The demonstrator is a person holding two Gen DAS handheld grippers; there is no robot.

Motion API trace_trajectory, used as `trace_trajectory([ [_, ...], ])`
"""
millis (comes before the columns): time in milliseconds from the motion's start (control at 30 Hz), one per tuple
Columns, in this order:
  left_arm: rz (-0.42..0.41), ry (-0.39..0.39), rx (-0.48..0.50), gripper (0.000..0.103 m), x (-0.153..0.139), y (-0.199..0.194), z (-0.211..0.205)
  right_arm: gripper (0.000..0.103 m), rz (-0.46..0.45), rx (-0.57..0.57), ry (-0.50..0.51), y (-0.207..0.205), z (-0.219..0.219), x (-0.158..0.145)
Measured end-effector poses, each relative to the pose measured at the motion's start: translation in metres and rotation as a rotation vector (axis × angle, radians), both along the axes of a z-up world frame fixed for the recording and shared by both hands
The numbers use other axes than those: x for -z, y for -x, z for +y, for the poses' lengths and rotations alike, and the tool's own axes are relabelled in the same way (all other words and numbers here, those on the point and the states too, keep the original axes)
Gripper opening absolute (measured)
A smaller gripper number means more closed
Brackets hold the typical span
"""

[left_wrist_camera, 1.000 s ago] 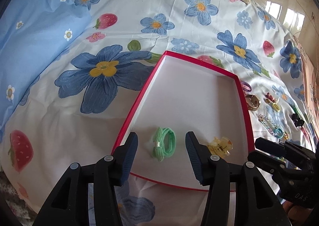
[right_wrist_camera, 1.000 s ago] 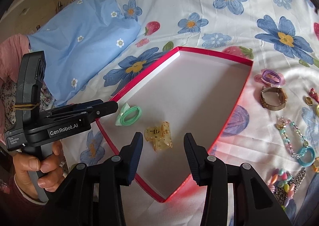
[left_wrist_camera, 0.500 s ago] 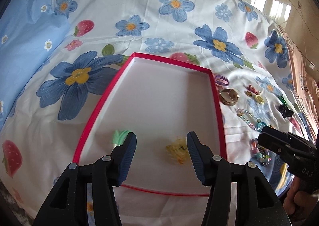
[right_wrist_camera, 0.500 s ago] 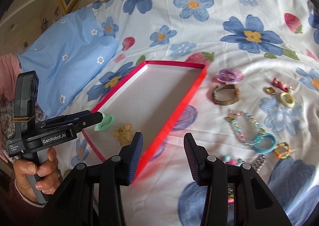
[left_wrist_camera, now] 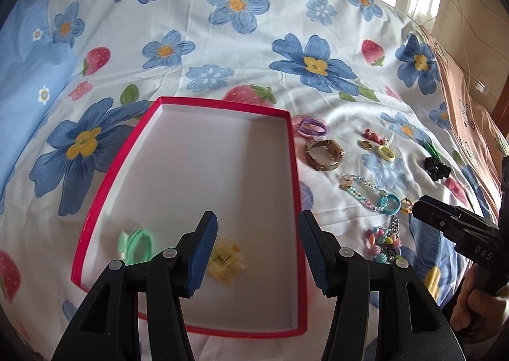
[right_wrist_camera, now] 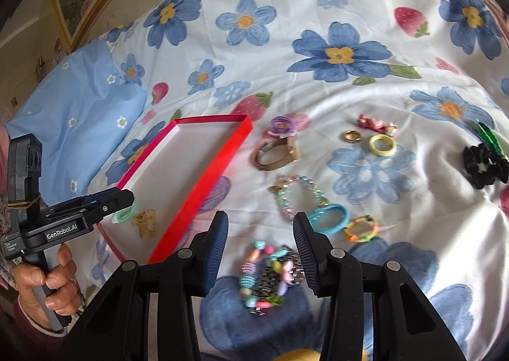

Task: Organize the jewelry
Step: 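Move both tools back from the box toward the remaining jewelry, then grasp the gold watch with the left tool while the right tool grasps the beaded bracelet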

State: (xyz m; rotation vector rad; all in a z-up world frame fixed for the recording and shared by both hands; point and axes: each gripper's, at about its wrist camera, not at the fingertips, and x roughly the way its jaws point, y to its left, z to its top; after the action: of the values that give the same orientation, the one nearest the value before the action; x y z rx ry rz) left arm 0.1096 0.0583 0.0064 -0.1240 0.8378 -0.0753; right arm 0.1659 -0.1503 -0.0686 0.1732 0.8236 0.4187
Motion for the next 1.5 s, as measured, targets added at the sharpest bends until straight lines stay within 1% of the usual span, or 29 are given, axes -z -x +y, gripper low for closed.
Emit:
trace_trajectory([
  [367,0.003,-0.009,0.066,0.053,0.001,-0.03,-0.031,0.044,0.003,0.066,0.021,-0.019,-0.031,0.001],
  [500,0.011,-0.014,0.083,0.053,0.003,-0.045,-0.041,0.044,0.011,0.07,0.036,-0.028,-0.036,0.003],
  [733,0.035,-0.025,0.105,0.053,0.011,-0.076,-0.056,0.044,0.052,0.018,0.075,-0.048,-0.024,0.016],
  [967,0.068,-0.017,0.124,0.053,0.018,-0.119,-0.068,0.043,0.126,-0.042,0.136,-0.069,-0.006,0.043],
  [1000,0.073,-0.016,0.129,0.053,0.02,-0.126,-0.072,0.042,0.14,-0.047,0.155,-0.071,-0.005,0.049],
  [1033,0.08,-0.012,0.137,0.053,0.021,-0.133,-0.075,0.032,0.15,-0.048,0.169,-0.073,-0.004,0.053],
  [1067,0.087,-0.009,0.144,0.053,0.023,-0.139,-0.078,0.02,0.149,-0.045,0.177,-0.073,-0.004,0.056],
  [1133,0.105,-0.013,0.163,0.053,0.031,-0.156,-0.09,0.011,0.143,-0.046,0.18,-0.073,-0.007,0.056],
  [1233,0.133,-0.043,0.181,0.053,0.044,-0.181,-0.107,0.011,0.117,-0.016,0.172,-0.072,-0.017,0.049],
  [1300,0.149,-0.062,0.187,0.053,0.054,-0.195,-0.117,0.011,0.1,0.014,0.142,-0.07,-0.03,0.041],
  [1400,0.181,-0.08,0.184,0.049,0.07,-0.214,-0.127,0.011,0.076,0.063,0.104,-0.066,-0.051,0.03],
  [1467,0.198,-0.089,0.184,0.037,0.078,-0.22,-0.133,0.011,0.065,0.087,0.086,-0.064,-0.061,0.024],
  [1500,0.21,-0.09,0.188,0.026,0.083,-0.224,-0.136,0.011,0.062,0.095,0.072,-0.065,-0.066,0.021],
])
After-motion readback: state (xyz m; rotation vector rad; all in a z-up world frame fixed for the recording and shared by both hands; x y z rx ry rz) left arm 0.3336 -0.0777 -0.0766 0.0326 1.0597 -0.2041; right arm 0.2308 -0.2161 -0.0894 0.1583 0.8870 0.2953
